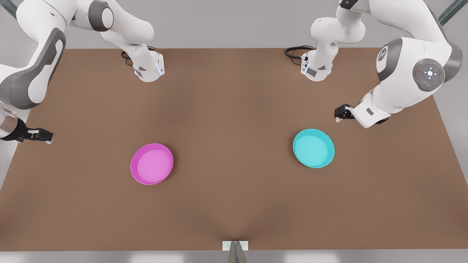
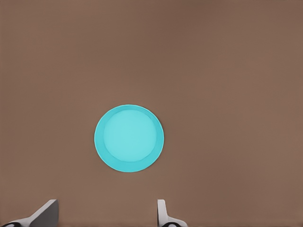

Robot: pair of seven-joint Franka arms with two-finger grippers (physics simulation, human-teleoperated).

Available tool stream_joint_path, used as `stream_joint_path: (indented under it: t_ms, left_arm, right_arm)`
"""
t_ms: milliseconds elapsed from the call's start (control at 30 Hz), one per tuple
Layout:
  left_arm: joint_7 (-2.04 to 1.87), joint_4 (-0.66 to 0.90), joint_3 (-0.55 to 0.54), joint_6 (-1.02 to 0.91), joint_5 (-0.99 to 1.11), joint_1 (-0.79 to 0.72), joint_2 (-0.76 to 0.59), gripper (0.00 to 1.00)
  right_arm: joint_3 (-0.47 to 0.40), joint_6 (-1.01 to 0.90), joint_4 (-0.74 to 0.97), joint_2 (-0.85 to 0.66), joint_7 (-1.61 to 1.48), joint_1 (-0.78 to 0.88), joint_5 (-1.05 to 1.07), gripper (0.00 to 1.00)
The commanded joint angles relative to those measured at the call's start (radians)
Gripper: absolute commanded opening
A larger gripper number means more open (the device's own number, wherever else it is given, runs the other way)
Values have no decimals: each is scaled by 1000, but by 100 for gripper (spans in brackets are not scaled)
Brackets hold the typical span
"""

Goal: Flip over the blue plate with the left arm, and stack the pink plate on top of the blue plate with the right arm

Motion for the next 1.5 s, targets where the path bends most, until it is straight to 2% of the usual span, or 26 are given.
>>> stream_joint_path:
  t_ms: [0,100,133,200,233,333,467,633,933,1000,1133,1167,1200,1233,1300,1333,1400,1467]
  left_arm:
    - [0,0,0,0,0,1,0,100]
    - [-14,0,0,-2,-6,10,9,100]
    - [1,-17,-8,-5,-14,55,27,100]
    - [29,-35,-8,6,-126,159,119,100]
    - [170,-55,-5,23,-158,194,167,100]
    - [463,-284,-8,282,-251,311,167,100]
    - [658,-501,-5,512,-389,363,173,100]
    - [660,-568,-5,563,-475,388,247,100]
    - [660,-568,-8,603,-485,389,354,100]
    - [660,-569,-8,603,-485,389,365,100]
    - [661,-569,-9,600,-488,388,397,100]
    - [661,-568,-9,600,-488,389,403,100]
    - [661,-568,-9,598,-506,389,413,100]
    - [661,-568,-9,597,-508,389,416,100]
    - [661,-568,-9,592,-508,389,414,100]
    - [661,-568,-9,594,-508,389,416,97]
    - [661,-568,-8,594,-508,389,417,67]
    - [661,-568,-8,592,-508,389,419,61]
  right_arm:
    - [2,1,1,0,0,2,1,100]
    - [-2,7,-5,0,0,-3,-1,100]
    - [-5,9,-5,1,0,-13,1,100]
    - [-10,13,-2,1,0,-22,2,100]
    - [-9,28,-2,3,0,-36,4,100]
    - [-4,48,-2,5,0,-27,1,100]
    - [-4,47,-3,9,6,-24,27,100]
    - [-2,48,0,20,6,-24,27,100]
    - [2,48,1,20,3,-21,50,100]
    - [16,136,3,32,-6,5,68,100]
    - [18,136,8,23,-2,14,74,100]
    - [17,168,-102,-72,3,16,74,100]
    - [18,292,-299,-198,0,13,83,100]
    - [39,303,-368,-207,-2,16,85,100]
    - [47,275,-370,-213,-6,17,88,100]
    - [73,280,-385,-209,-6,17,86,100]
    - [97,277,-384,-213,-6,17,86,100]
    - [126,277,-382,-215,93,19,86,100]
